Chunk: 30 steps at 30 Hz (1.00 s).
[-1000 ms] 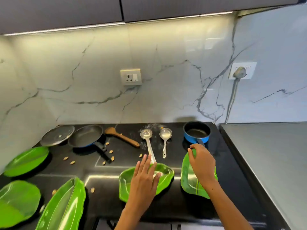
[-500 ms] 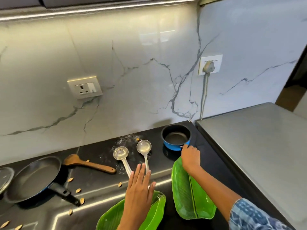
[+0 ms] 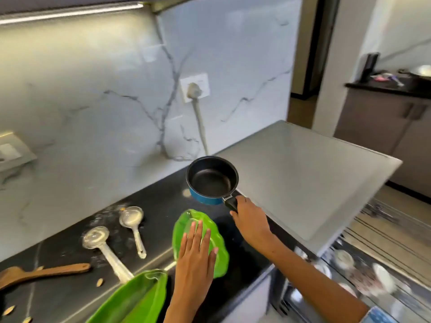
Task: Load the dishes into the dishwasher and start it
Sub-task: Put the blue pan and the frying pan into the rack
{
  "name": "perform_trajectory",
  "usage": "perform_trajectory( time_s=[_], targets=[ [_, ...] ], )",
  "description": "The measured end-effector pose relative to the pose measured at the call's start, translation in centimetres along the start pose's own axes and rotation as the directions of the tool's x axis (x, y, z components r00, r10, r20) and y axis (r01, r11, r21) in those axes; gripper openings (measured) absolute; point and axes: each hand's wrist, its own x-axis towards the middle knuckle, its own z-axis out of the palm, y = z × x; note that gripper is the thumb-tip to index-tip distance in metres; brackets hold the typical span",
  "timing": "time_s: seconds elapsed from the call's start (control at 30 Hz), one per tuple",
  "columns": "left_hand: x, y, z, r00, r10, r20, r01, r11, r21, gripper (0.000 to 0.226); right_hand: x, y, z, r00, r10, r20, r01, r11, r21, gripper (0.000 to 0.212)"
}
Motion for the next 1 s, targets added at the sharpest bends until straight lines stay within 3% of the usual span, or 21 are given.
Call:
perform_trajectory(
  time_s=[0.23, 0.47, 0.67, 0.83, 1.0],
  targets=[
    [-0.4, 17.1, 5.8, 0.951, 0.283, 0.123, -0.263, 0.951, -0.161, 0.057, -12.3, 19.1, -8.5, 0.961, 0.269, -0.068, -0.27, 0.963, 0.002, 0.041],
    [-2.8, 29.8, 17.3, 0.772, 0.542, 0.333, -0.458, 0.837, -0.3, 0.053, -23.5, 36.8, -10.3, 0.822, 0.553, -0.137, -0.552, 0.832, 0.049, 0.035],
    [-3.9, 31.4, 29.9, 0.655, 0.59, 0.473, -0.546, 0.801, -0.244, 0.056, -23.8, 48.2, -2.7, 0.733, 0.677, -0.062, -0.665, 0.733, 0.143, 0.026],
    [-3.8, 30.0, 35.0, 0.577, 0.653, 0.49, -0.603, 0.746, -0.284, 0.053, -20.6, 54.0, 3.7, 0.701, 0.683, -0.205, -0.664, 0.73, 0.161, 0.03],
    [-2.7, 29.6, 36.0, 0.593, 0.667, 0.451, -0.626, 0.735, -0.263, 0.052, -15.5, 57.7, 6.6, 0.727, 0.601, -0.331, -0.625, 0.78, 0.042, 0.038]
  ],
)
